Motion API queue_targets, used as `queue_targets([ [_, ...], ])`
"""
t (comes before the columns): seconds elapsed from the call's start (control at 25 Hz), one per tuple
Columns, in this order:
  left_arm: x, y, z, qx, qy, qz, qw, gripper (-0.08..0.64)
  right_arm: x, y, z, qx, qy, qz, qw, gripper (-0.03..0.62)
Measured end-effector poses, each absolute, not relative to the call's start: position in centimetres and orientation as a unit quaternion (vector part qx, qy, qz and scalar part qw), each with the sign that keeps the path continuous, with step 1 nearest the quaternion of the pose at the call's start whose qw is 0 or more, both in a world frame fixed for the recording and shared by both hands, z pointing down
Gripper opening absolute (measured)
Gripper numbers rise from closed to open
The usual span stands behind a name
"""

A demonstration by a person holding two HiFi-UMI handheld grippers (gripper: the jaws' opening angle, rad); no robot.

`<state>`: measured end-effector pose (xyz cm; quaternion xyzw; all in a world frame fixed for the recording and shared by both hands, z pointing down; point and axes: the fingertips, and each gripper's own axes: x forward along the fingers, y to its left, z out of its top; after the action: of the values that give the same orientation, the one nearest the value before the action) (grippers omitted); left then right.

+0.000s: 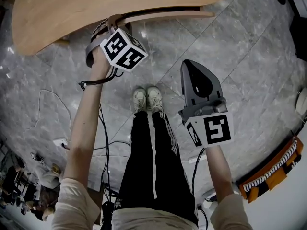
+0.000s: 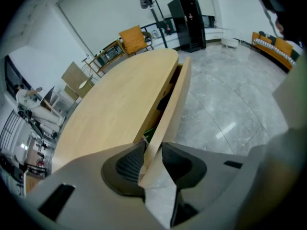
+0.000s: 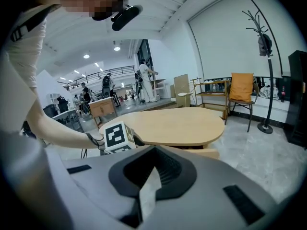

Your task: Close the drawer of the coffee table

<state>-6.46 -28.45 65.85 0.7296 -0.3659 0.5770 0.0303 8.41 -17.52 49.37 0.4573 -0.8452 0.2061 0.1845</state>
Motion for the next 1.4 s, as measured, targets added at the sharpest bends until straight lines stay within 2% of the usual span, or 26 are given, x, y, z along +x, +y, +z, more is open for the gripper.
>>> queue_targets([
  [0.16,-7.3,-28.0,64.0,0.726,-0.484,0.480,0.084,0.130,8.2,-17.5,49.5,0.454,-0.846,0.213,0.179,0.006],
  [0.24,-7.8,-27.3,62.4,0.726,-0.553,0.385,0.137,0.091,8.0,-17.5,49.6,0.452,-0.847,0.220,0.174,0.006],
  [0.32,-7.9,-26.5,61.9,0.725,-0.589,0.294,0.204,0.008,7.7,-17.5,49.8,0.448,-0.848,0.226,0.170,0.006],
  [0.4,-7.9,-25.8,62.8,0.712,-0.606,0.240,0.261,0.006,7.4,-17.3,50.0,0.443,-0.850,0.228,0.169,0.006],
  [0.48,-8.3,-25.6,64.0,0.702,-0.618,0.216,0.282,0.006,6.9,-17.2,50.1,0.439,-0.853,0.228,0.168,0.006],
  [0.76,-9.2,-25.9,65.6,0.689,-0.661,0.104,0.277,0.006,6.4,-16.8,51.5,0.426,-0.856,0.237,0.170,0.006],
  [1.24,-8.9,-27.0,68.2,0.735,-0.625,0.155,0.213,0.006,4.6,-18.5,53.1,0.400,-0.870,0.225,0.180,0.006],
  [1.4,-8.6,-27.5,68.7,0.736,-0.631,0.161,0.181,0.006,3.6,-20.0,52.1,0.405,-0.873,0.220,0.159,0.006],
])
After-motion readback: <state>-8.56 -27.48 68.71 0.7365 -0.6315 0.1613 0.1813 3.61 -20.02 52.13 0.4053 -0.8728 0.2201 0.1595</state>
